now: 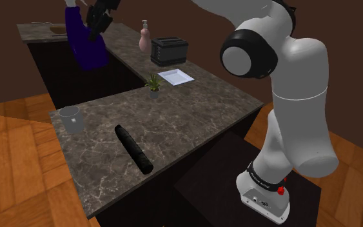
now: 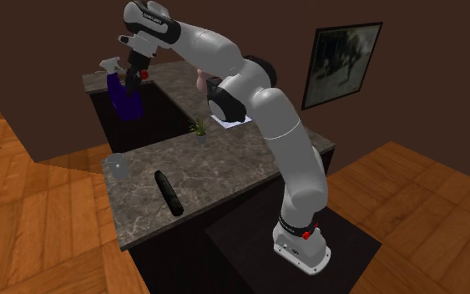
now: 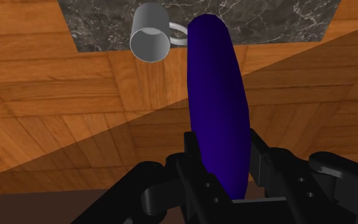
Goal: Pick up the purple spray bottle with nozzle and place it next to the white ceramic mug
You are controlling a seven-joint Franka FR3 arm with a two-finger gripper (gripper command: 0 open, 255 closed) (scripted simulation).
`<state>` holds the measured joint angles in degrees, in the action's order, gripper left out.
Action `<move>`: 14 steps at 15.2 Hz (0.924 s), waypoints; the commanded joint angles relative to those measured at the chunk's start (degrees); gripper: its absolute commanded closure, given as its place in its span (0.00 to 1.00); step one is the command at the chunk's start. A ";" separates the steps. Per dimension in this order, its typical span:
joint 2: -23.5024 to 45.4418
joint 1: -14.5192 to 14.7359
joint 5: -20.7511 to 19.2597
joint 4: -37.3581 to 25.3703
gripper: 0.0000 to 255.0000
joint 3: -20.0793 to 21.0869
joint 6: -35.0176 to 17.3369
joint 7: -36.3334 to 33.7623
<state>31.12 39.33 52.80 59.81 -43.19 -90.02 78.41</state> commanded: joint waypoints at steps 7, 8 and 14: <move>-0.01 2.31 0.03 5.86 1.00 0.08 -4.75 2.70; -0.18 2.69 -0.02 6.90 1.00 0.05 -5.44 3.16; -0.77 4.50 0.03 12.42 1.00 0.02 -9.36 5.81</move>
<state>30.33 43.62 52.73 71.37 -43.20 -98.67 83.70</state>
